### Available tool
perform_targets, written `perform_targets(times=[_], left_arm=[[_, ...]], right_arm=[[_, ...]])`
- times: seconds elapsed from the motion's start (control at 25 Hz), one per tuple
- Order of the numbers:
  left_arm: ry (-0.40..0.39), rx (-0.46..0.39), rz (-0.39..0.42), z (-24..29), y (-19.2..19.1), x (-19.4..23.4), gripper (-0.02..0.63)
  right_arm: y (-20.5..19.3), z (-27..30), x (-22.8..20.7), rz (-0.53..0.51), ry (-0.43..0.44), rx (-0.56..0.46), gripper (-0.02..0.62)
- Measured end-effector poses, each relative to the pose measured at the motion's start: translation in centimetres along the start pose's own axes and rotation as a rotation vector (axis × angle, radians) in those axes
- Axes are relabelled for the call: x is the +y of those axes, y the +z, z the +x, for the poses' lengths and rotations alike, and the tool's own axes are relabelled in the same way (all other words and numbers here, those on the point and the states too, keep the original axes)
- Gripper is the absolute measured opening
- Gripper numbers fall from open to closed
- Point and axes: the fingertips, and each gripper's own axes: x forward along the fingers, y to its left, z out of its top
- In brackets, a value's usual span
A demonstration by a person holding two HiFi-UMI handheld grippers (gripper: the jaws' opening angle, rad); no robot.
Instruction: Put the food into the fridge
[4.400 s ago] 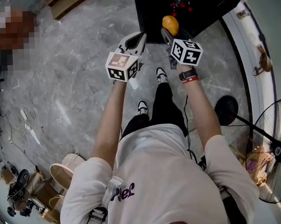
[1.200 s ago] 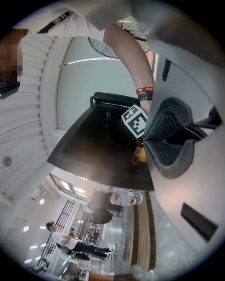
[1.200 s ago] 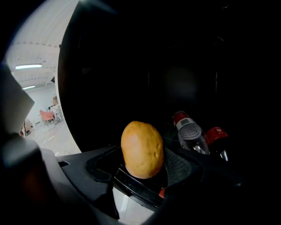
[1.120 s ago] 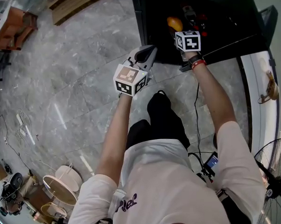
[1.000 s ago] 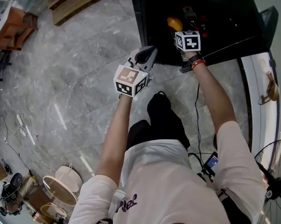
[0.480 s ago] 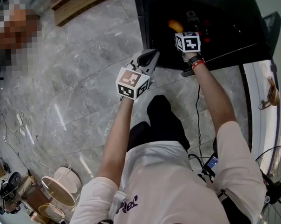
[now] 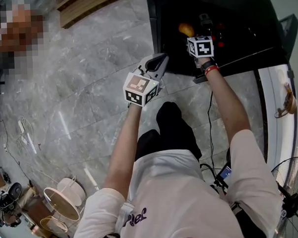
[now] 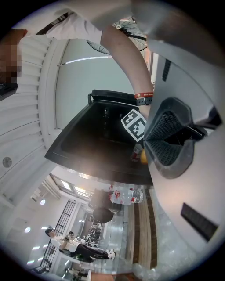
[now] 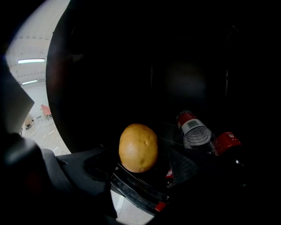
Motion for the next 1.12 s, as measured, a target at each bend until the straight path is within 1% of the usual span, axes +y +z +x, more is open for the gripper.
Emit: perform_targets(times=[0.16, 0.28, 0.6, 0.84, 1.12], left_arm=[[0.004, -0.007, -0.005, -0.4, 0.3, -0.5, 0.018], [0.022, -0.009, -0.004, -0.9, 0.5, -0.8, 0.018], [0.030, -0.011, -0.005, -3.4, 2.0, -2.5, 0.018], [0.028, -0.057, -0.029, -5.6, 4.1, -3.9, 0.018], [0.011, -0.024, -0.016, -8.3, 5.6, -6.2, 0.018]], right_arm=[[0.1, -0.9, 0.1, 0.006, 0.005, -0.007, 0.373], [0.2, -1.9, 0.3, 0.007, 0.005, -0.015, 0.374], [0.4, -6.4, 1.2, 0.024, -0.016, -0.015, 0.373], [0.7, -9.9, 1.7, 0.055, -0.033, -0.025, 0.373], [0.9, -14.9, 2.7, 0.092, -0.061, -0.022, 0.373]])
